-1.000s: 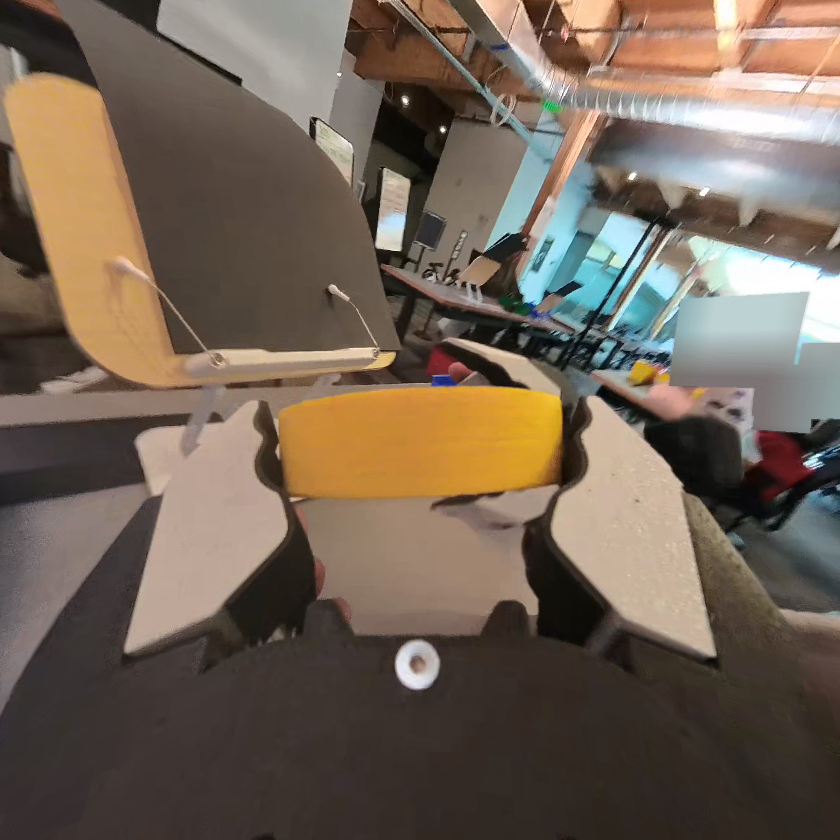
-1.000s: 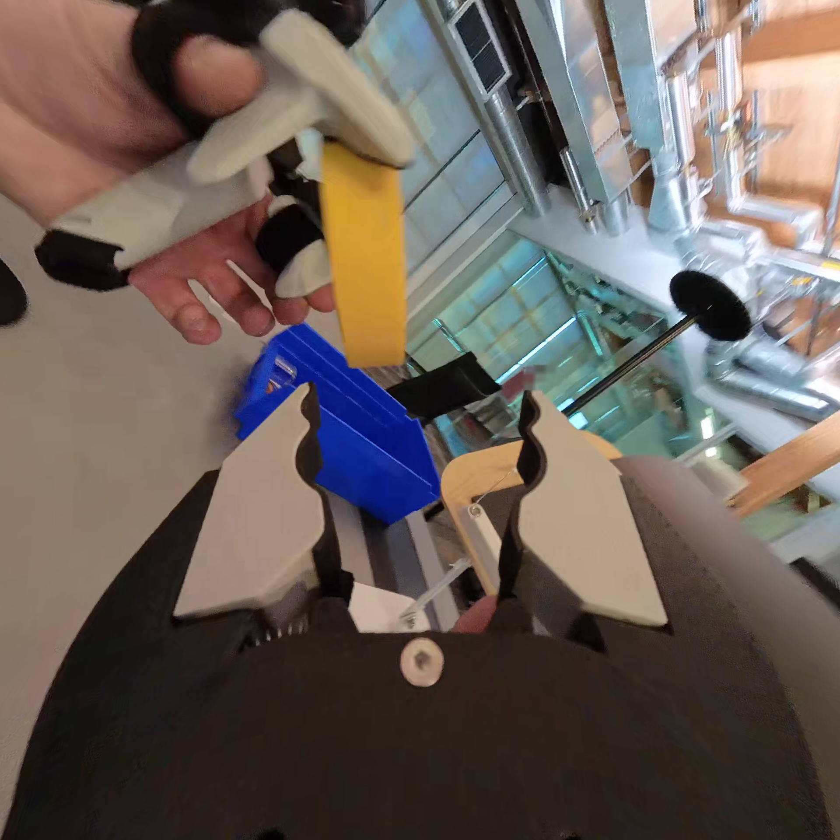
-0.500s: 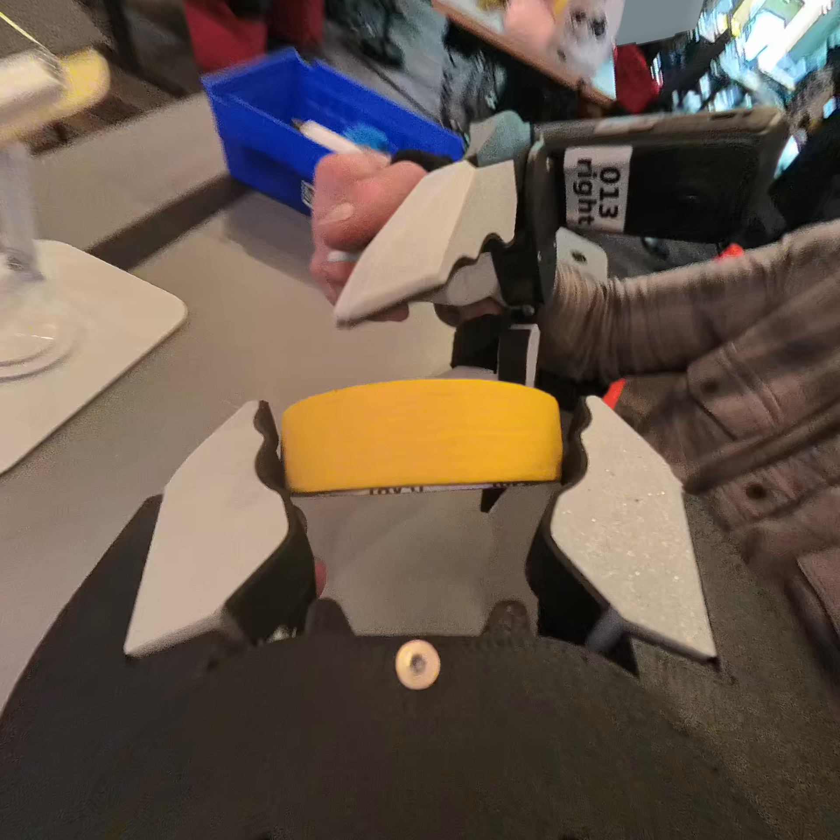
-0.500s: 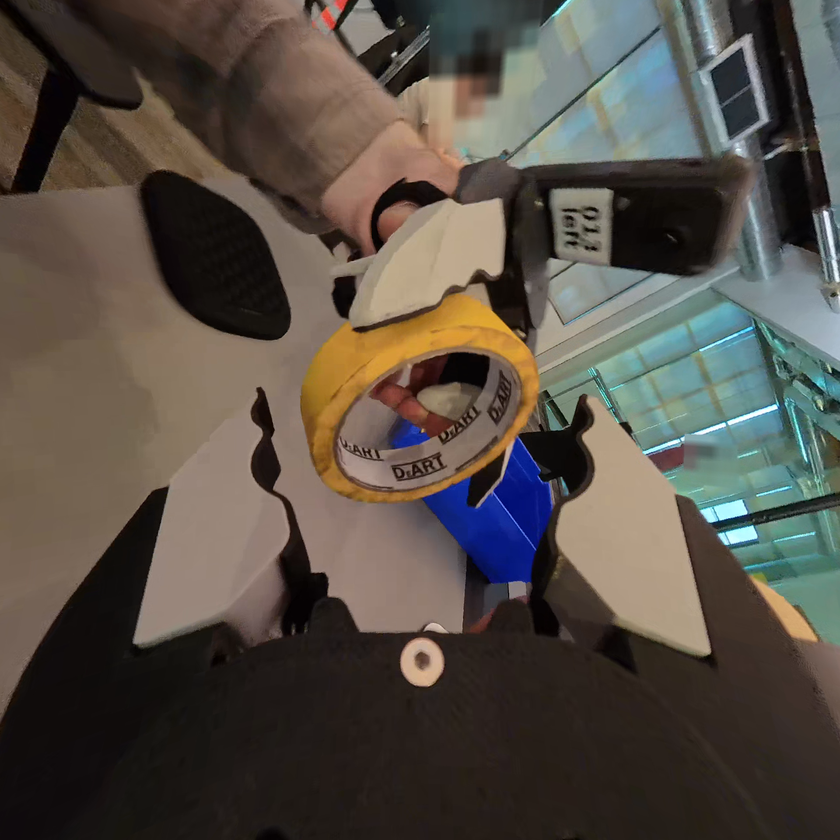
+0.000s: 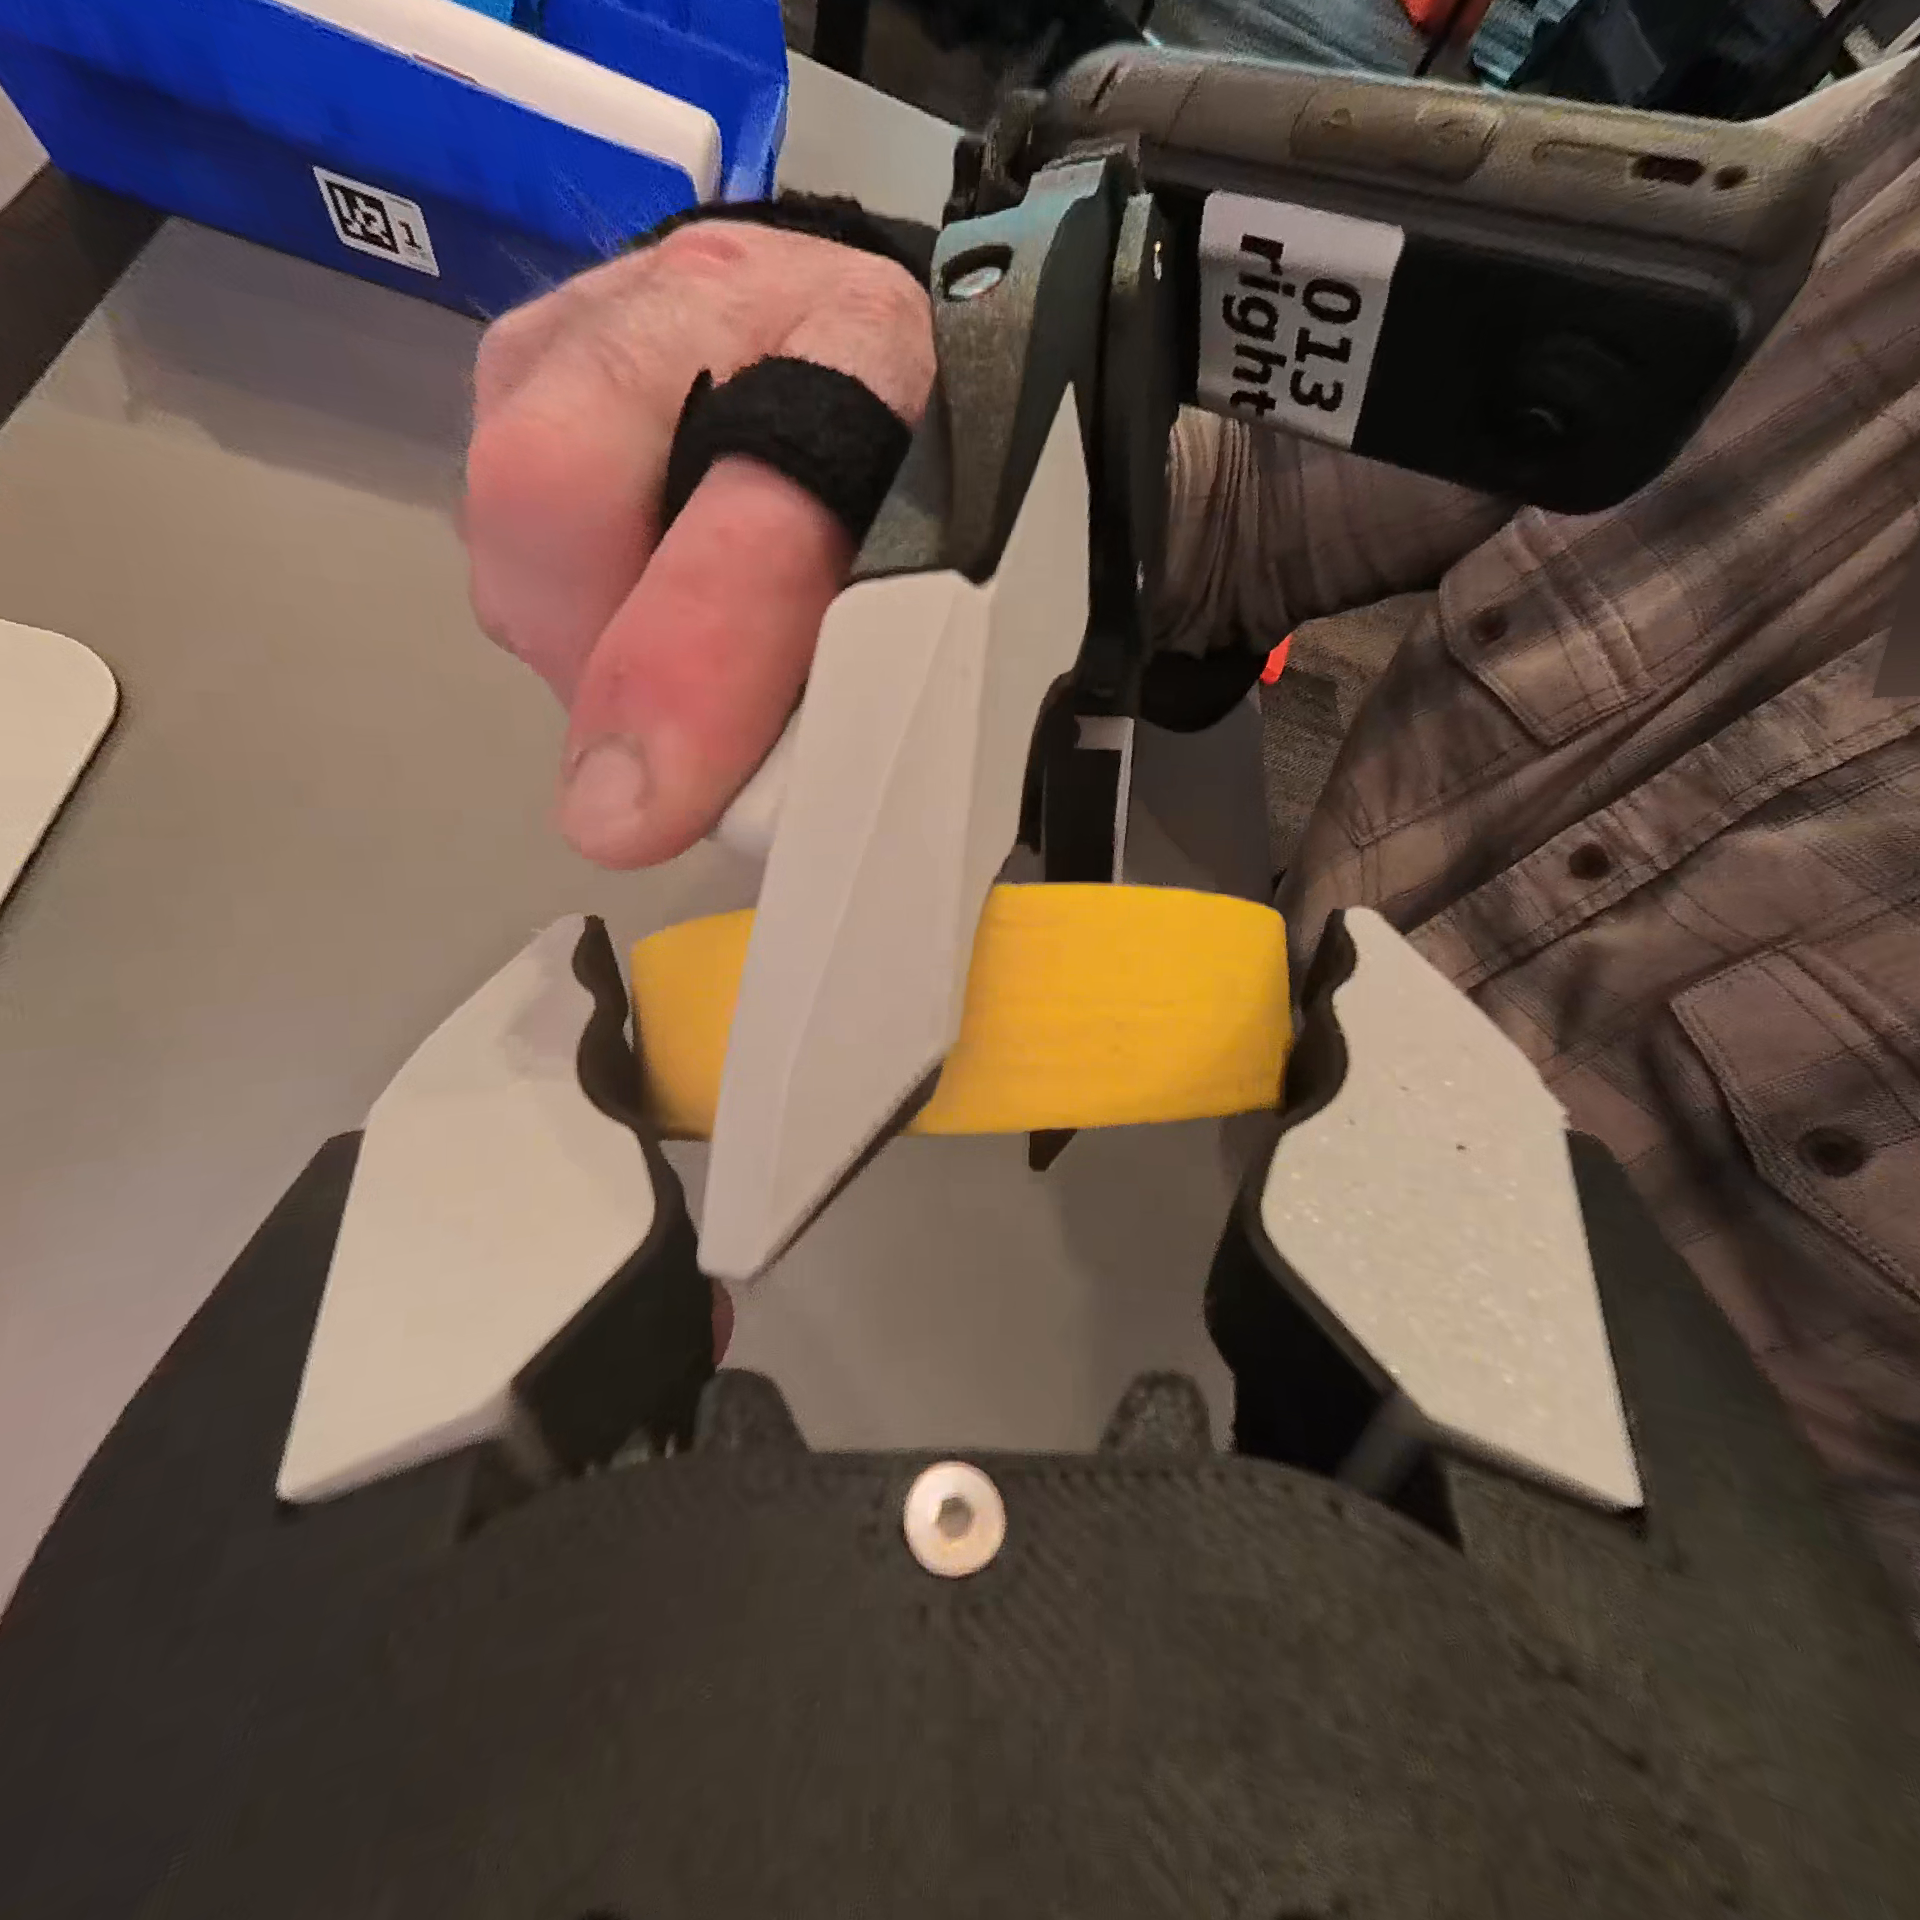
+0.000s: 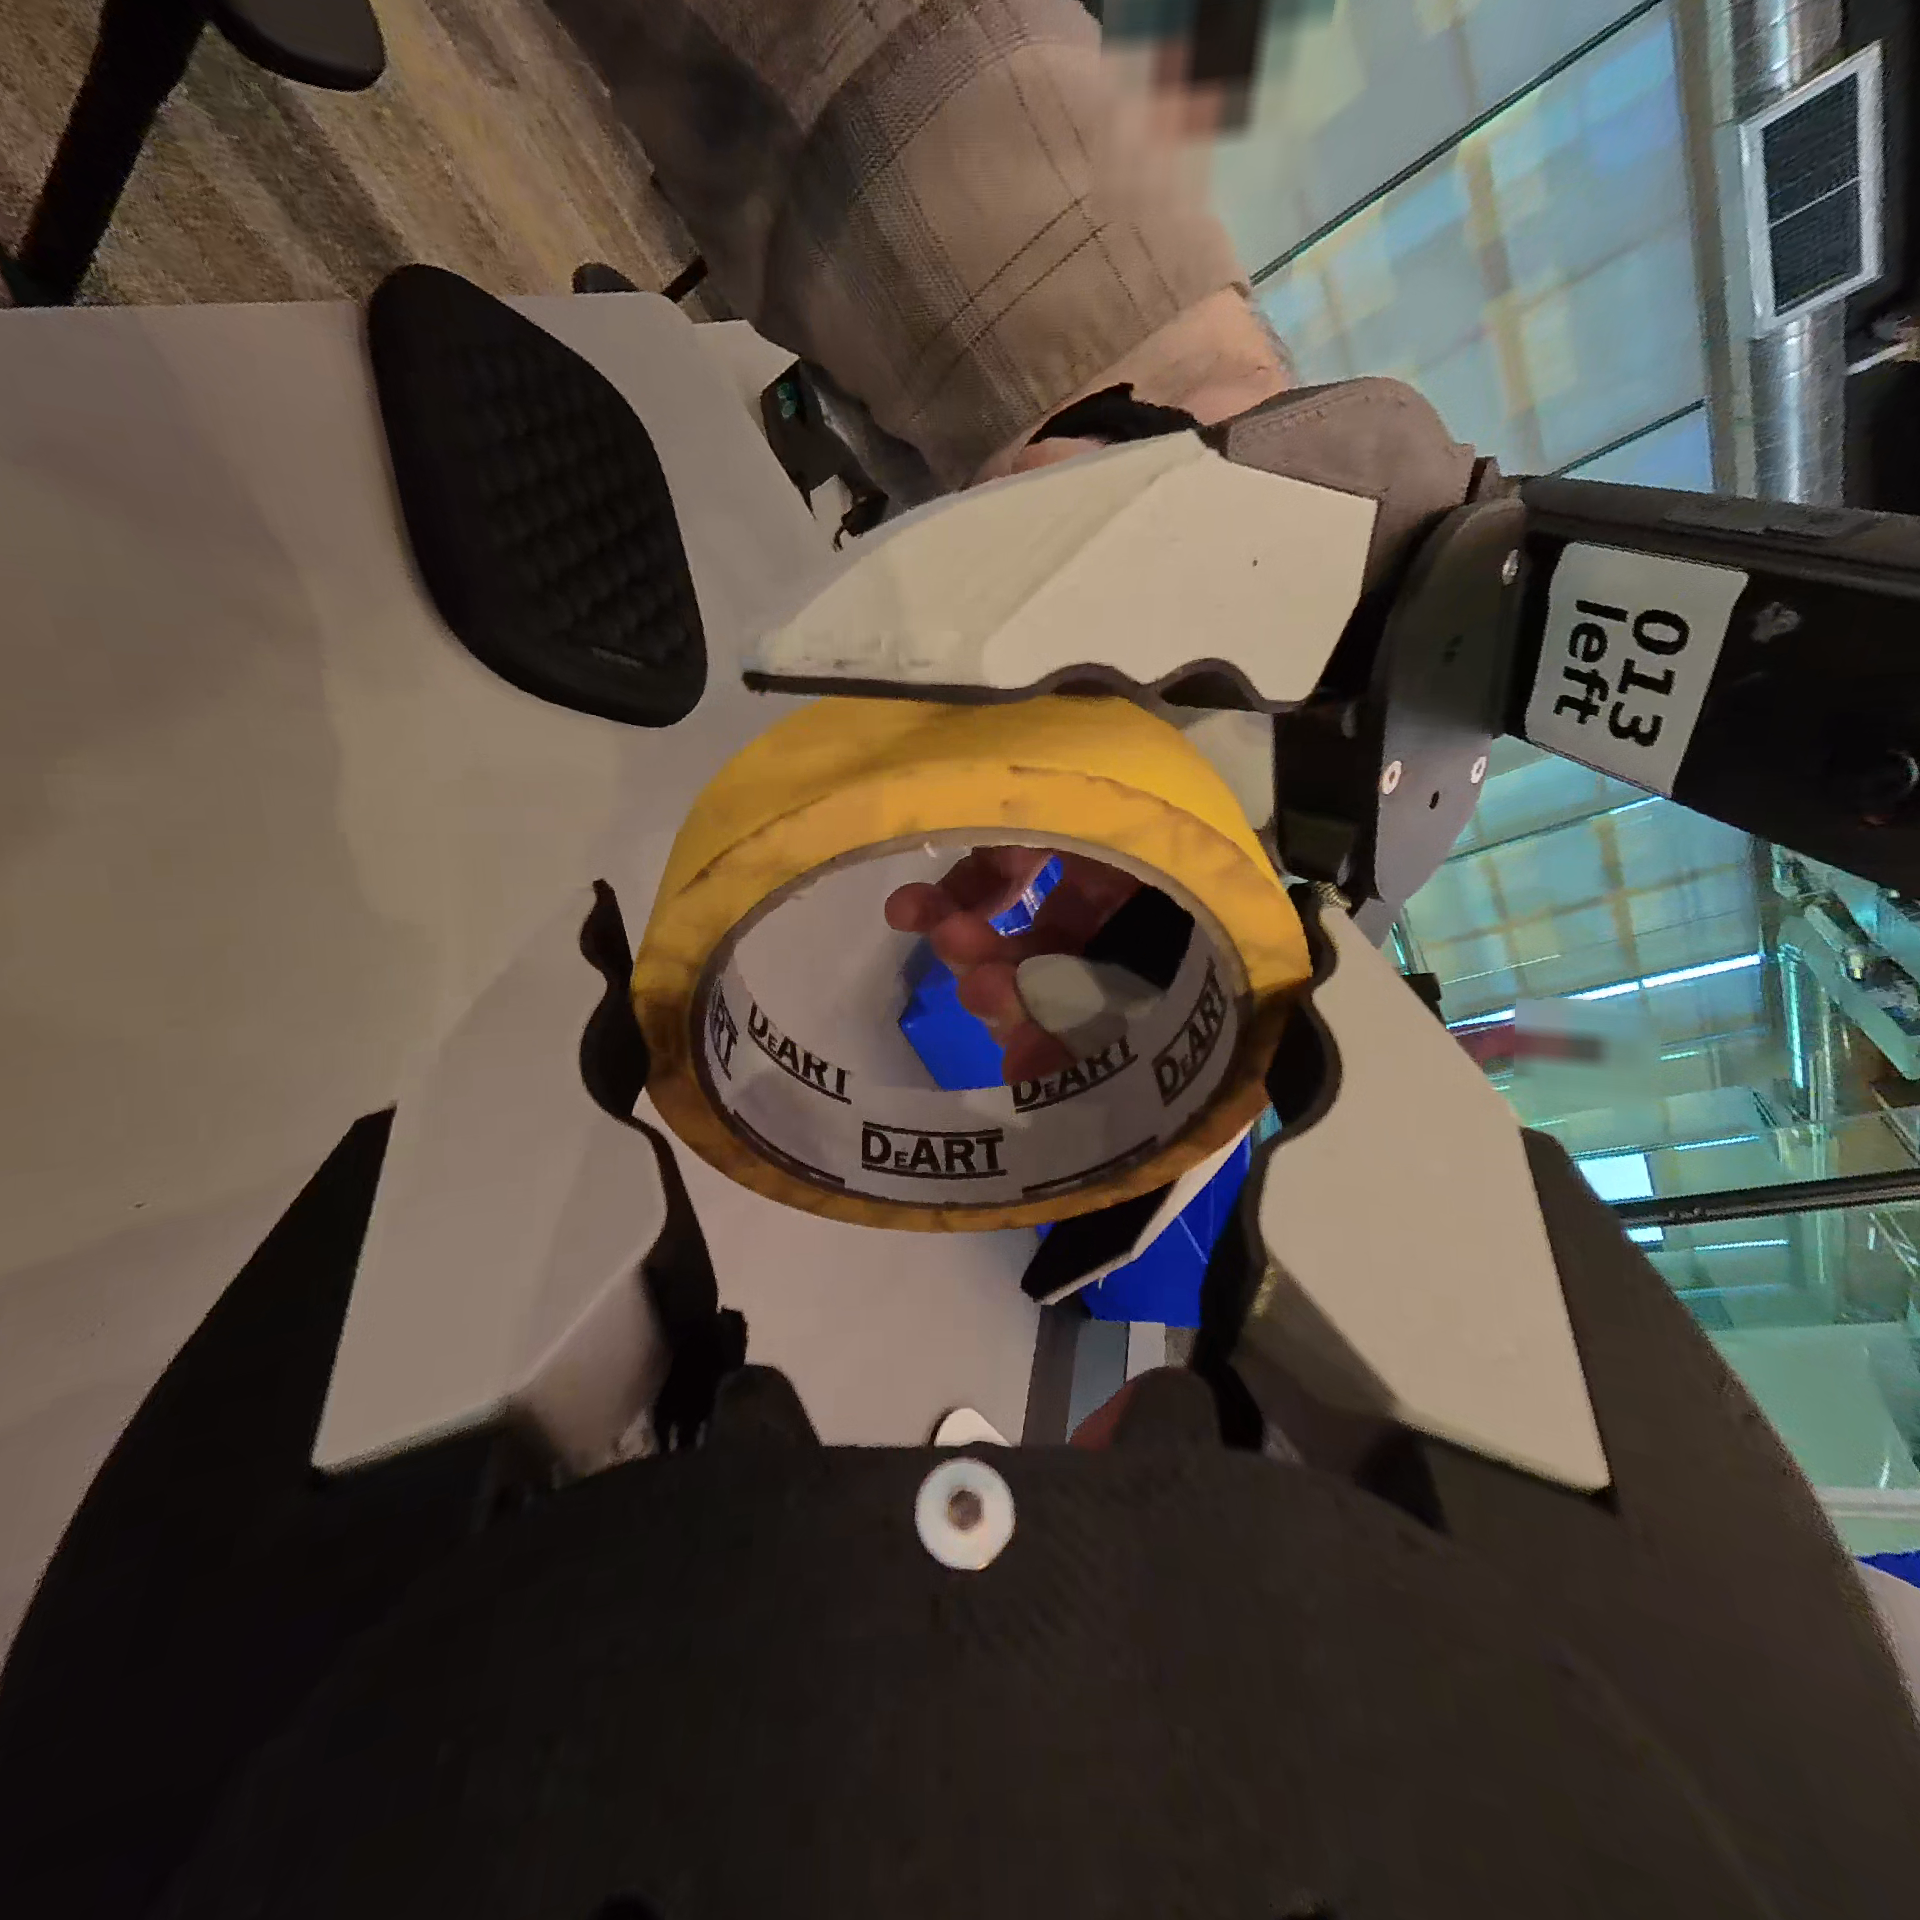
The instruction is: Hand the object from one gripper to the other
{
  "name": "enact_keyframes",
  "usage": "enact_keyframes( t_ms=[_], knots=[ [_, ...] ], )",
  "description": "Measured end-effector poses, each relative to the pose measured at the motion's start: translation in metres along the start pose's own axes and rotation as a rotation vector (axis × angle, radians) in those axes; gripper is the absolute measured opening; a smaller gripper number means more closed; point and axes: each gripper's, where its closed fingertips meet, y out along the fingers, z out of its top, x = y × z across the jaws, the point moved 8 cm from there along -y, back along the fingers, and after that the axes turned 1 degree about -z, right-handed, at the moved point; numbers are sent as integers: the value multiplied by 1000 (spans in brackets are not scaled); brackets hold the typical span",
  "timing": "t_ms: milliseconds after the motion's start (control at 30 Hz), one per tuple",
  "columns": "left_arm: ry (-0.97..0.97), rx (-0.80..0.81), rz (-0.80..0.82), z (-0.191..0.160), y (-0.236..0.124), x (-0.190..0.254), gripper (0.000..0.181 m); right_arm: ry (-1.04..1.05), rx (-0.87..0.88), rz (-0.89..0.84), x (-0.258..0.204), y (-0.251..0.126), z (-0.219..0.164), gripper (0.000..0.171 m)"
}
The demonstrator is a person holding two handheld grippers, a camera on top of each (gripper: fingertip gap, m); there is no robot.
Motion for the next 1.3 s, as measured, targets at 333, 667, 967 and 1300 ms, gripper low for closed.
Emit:
enact_keyframes(
  t_ms=[333,667,967,1300],
  knots=[
    [27,340,216,22,-30,-4,118,-96,-138,-350,27,2,-11,120],
    [216,591,895,27,-37,12,73,-137,-397,-818,52,2,-26,121],
    [464,334,1288,29,-23,18,29,-197,-462,-900,51,4,-26,119],
    [355,303,1111,25,-36,8,28,-276,-436,-866,46,8,-24,117]
  ],
)
